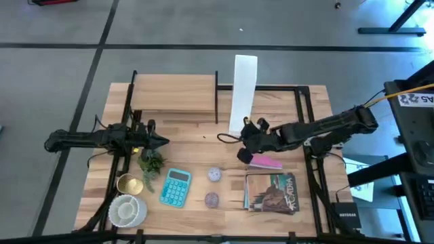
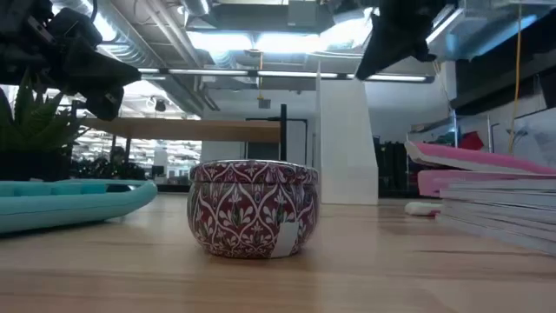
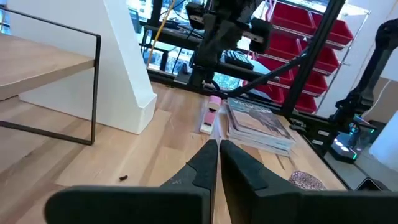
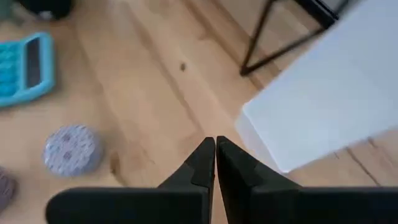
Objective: Stock shelves
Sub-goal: Put the pink stapler on the shelf
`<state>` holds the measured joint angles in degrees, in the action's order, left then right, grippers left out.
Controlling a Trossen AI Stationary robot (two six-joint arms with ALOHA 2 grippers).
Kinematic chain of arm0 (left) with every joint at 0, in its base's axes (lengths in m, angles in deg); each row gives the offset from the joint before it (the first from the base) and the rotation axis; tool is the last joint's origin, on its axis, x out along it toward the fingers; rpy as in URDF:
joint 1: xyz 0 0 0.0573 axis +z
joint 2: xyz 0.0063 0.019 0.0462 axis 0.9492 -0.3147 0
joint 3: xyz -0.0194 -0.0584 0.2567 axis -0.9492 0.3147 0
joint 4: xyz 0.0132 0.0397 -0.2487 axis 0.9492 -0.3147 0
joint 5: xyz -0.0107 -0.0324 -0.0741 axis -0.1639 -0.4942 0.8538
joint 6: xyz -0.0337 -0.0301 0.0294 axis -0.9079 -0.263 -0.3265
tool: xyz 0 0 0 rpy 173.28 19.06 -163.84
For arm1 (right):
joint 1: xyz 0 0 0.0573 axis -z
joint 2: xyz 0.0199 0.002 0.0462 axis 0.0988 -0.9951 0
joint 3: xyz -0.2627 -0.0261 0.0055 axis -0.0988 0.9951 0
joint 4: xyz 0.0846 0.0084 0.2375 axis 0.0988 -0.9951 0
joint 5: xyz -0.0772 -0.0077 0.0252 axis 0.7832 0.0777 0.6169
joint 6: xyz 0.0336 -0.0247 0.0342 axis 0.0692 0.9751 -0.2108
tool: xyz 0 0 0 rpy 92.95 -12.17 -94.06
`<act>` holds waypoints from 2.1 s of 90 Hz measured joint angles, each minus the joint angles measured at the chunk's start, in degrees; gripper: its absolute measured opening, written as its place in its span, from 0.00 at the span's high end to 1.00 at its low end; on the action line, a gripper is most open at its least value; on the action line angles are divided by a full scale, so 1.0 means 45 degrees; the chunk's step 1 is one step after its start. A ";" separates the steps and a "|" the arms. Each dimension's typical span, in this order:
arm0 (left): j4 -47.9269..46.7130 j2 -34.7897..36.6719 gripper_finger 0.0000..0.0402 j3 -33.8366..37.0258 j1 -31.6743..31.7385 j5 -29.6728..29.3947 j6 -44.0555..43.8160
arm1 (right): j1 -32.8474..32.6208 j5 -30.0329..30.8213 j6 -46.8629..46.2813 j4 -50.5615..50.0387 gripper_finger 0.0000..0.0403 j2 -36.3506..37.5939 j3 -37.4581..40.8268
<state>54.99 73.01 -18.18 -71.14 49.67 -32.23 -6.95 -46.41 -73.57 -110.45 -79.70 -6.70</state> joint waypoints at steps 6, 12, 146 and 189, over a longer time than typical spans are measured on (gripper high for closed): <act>0.0000 0.0002 0.99 0.0000 0.0000 0.0000 -0.0002 | -0.0016 -0.0101 0.0005 0.0273 1.00 0.0012 -0.0015; -0.0003 -0.0003 0.99 0.0000 0.0000 0.0000 0.0001 | -0.0024 -0.0411 0.0068 0.0428 1.00 0.0011 -0.0015; -0.0003 -0.0003 0.99 0.0000 0.0000 0.0000 0.0001 | 0.0090 -0.1529 0.3026 -0.3472 0.30 0.0138 -0.3735; 0.0000 -0.0003 0.99 0.0000 0.0000 -0.0005 0.0001 | -0.0102 -0.4459 0.3018 -0.4137 0.29 -0.2625 -0.1260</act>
<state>54.99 73.00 -18.18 -71.14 49.65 -32.22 -7.41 -66.47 -59.98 -129.07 -91.51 -12.37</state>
